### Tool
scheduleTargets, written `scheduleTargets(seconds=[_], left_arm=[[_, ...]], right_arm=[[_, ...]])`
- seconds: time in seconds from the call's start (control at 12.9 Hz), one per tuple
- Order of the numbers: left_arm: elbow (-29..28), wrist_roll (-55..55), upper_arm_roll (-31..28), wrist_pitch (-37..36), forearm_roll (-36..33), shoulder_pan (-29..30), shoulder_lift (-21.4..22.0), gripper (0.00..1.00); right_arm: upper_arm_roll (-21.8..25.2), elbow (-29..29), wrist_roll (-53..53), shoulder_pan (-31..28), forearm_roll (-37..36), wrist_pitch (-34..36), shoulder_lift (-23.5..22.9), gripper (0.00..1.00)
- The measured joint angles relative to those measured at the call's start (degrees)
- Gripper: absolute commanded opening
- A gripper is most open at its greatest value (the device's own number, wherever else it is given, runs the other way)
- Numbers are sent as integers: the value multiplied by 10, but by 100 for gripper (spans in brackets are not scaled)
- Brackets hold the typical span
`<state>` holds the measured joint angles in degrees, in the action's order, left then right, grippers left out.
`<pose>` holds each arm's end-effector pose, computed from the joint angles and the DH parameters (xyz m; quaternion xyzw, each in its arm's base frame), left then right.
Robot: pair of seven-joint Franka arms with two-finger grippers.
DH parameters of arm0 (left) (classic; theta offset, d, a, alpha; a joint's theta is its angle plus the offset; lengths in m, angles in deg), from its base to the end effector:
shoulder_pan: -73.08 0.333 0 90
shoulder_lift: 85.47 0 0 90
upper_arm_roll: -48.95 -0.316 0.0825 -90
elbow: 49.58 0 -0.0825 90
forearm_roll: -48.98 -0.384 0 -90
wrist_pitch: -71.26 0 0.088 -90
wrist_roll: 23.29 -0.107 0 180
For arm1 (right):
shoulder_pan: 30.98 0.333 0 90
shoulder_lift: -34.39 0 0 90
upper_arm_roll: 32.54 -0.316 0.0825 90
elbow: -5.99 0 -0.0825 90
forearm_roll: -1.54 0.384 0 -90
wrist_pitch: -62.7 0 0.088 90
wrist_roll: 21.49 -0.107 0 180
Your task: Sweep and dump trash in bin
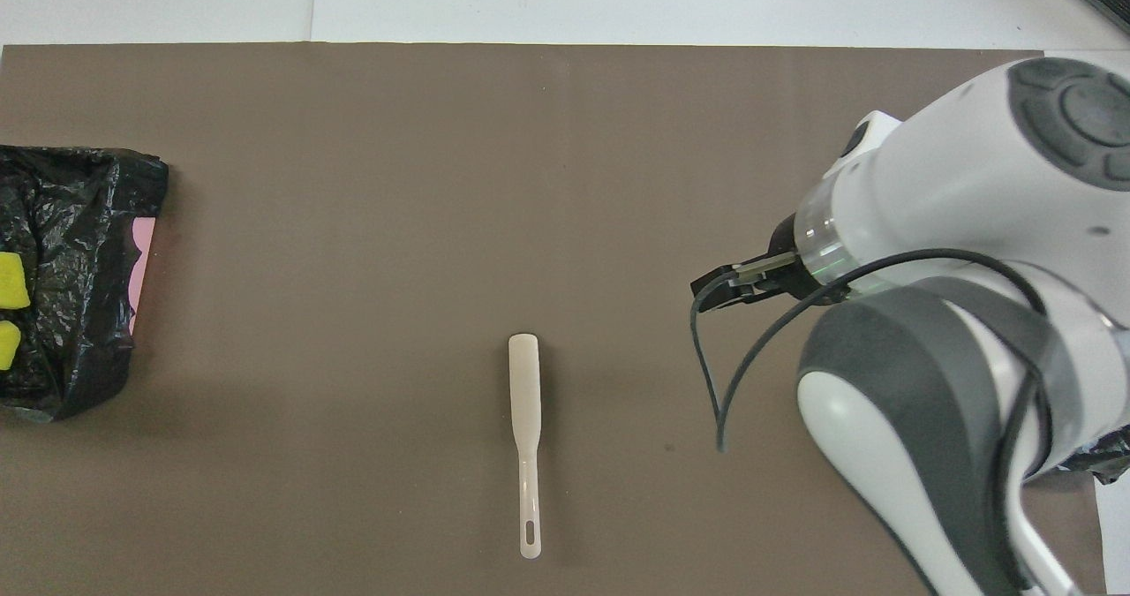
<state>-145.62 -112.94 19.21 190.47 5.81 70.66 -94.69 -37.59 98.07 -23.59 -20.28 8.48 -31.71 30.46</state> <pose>0.5577 0.3031 0.5561 -0.7022 0.5917 0.2605 0.2983 0.5549 0.1674 0.5760 -0.9915 -0.1131 0.0235 0.0604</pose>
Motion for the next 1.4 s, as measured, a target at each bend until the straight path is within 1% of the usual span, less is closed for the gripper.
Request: scheduleTargets(seconds=[0.16, 0.31, 0.62, 0.78, 1.01, 1.09, 1.24, 1.4], left_arm=[[0, 21, 13, -20, -49, 0, 4, 0], [5, 36, 28, -37, -76, -1, 14, 0], [9, 38, 33, -65, -70, -1, 53, 0], [7, 39, 33, -77, -14, -1, 58, 0], [0, 43, 41, -106, 113, -1, 58, 0], [-5, 59, 52, -121, 145, -1, 58, 0], [-22, 141, 99, -153, 173, -1, 62, 0], [-43, 246, 156, -171, 214, -3, 63, 0]], right_arm=[[1, -5, 34, -46, -31, 0, 2, 100], [2, -9, 38, -77, -74, -2, 5, 100], [2, -30, 39, -131, -82, -2, 6, 100], [2, -32, 39, -146, -82, 2, 9, 100], [2, -35, 39, -171, -80, 43, 27, 100], [2, -33, 39, -172, -79, 50, 36, 100], [1, -28, 39, -171, -77, 51, 46, 100], [1, -21, 39, -171, -72, 51, 49, 100]])
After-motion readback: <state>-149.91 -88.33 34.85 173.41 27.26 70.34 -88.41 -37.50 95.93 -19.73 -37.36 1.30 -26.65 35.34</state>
